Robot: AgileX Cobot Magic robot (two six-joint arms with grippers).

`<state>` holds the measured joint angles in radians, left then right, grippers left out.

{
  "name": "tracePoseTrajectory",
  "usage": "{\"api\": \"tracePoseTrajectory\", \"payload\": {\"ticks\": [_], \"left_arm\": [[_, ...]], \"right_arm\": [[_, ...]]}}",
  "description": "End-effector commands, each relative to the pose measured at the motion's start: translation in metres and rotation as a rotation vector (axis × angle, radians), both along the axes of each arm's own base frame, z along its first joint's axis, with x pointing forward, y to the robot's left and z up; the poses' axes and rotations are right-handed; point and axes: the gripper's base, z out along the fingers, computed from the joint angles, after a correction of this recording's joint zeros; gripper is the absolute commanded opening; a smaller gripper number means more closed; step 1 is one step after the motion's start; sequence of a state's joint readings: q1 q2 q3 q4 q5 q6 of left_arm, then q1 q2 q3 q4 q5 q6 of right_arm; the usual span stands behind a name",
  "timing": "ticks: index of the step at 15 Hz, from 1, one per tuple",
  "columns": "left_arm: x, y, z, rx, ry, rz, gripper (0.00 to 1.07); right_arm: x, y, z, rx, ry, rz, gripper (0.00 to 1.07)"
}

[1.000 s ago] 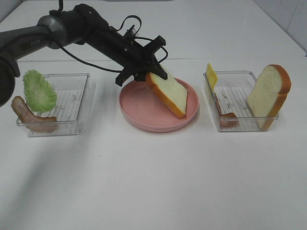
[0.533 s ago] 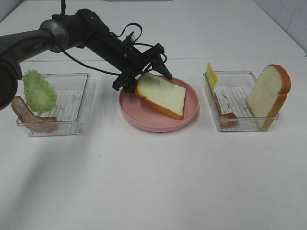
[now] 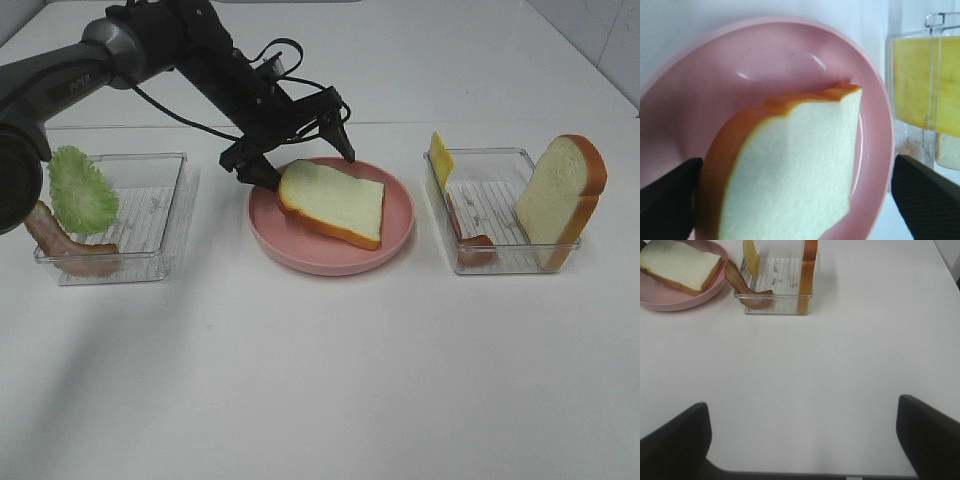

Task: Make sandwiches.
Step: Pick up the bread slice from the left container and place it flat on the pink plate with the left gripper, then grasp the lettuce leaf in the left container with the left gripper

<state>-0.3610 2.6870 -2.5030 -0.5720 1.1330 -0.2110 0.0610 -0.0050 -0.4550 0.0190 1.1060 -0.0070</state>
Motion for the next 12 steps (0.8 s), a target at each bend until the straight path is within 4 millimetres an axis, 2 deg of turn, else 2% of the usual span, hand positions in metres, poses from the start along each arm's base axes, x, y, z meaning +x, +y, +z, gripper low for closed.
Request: {"api": "tracePoseTrajectory", "payload": {"ticks": [1,6,10,12], "left_arm": [[-0.005,-0.007,0.018,0.132,-0.039,-0.011,0.92],[-0.015,-0.012,0.028,0.411,-0.119,-0.053,0.92],[-0.021,-0.023,0.031,0.414,-0.145,-0.111,0.92],[-0.022,-0.021,0.053,0.403,-0.195,-0.135,0.92]], "right_arm": [[-0.003,0.000,-0.001,0.008,-0.029,0.000,0.98],[-0.003,0.000,-0.001,0.008,-0.029,0.000,0.98],[-0.003,0.000,-0.001,0.008,-0.029,0.000,0.98],[-0.003,0.000,-0.001,0.008,-0.029,0.000,0.98]]}}
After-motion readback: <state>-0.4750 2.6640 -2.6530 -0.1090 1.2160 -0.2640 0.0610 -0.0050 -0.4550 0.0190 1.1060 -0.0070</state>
